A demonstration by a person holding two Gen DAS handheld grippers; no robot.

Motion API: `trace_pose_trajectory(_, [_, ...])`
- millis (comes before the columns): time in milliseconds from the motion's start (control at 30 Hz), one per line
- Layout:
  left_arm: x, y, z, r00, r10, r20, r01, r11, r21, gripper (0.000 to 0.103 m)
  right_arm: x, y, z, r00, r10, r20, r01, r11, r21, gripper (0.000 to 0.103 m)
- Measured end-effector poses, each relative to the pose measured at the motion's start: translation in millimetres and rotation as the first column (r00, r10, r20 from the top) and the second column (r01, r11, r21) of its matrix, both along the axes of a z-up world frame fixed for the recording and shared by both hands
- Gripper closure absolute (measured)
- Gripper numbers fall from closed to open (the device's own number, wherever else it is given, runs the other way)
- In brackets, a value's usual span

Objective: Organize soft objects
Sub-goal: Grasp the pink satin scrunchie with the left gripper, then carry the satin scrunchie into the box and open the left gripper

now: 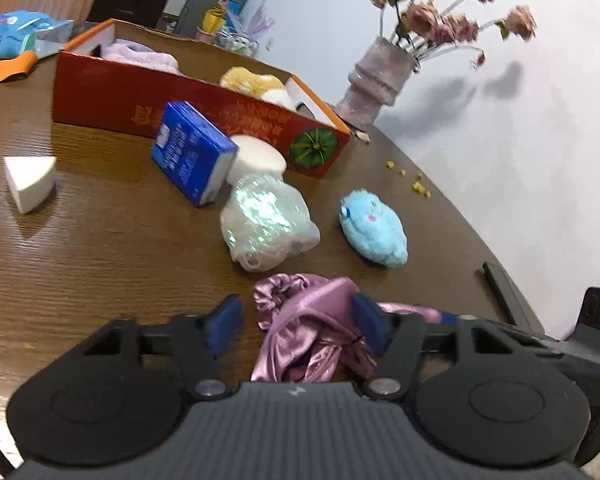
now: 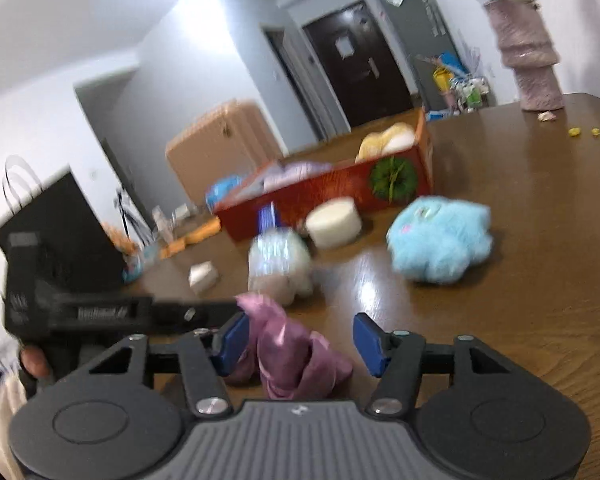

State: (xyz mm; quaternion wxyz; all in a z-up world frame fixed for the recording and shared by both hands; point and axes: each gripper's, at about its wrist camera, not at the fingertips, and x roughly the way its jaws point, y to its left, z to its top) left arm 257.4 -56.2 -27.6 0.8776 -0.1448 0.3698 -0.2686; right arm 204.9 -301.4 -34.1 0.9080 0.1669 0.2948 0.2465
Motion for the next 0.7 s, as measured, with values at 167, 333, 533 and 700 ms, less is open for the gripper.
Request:
trace_pose_trajectory(167, [2, -1, -3, 0.999, -0.035, -0.016, 0.035, 0.999, -0.032, 0.068, 4, 3, -15, 0.998, -0.045, -0.052, 0.047, 0.998, 0.051, 0.079])
trace_pose_trajectory(333, [-2, -3, 3, 0.998, -0.069, -0.003, 0.069, 0.997, -0.034, 0.086, -1, 5, -12, 0.998, -0.035, -0.046, 0.037, 0.998, 0.046, 0.08])
trace_pose_trajectory(533, [5, 6, 45, 0.994, -0.081, 0.078, 0.086, 0.994, -0.06, 0.085, 11, -1, 28, 0.999, 0.014, 0.031, -0.016, 0.998, 0.06, 0.082])
trace_pose_trajectory(700, [68, 10, 107, 0.973, -0.087, 0.213, 0.091, 0.996, -0.011, 0.085, 80, 6, 88, 0.987, 0.052, 0.155, -0.054, 0.998, 0.01, 0.082])
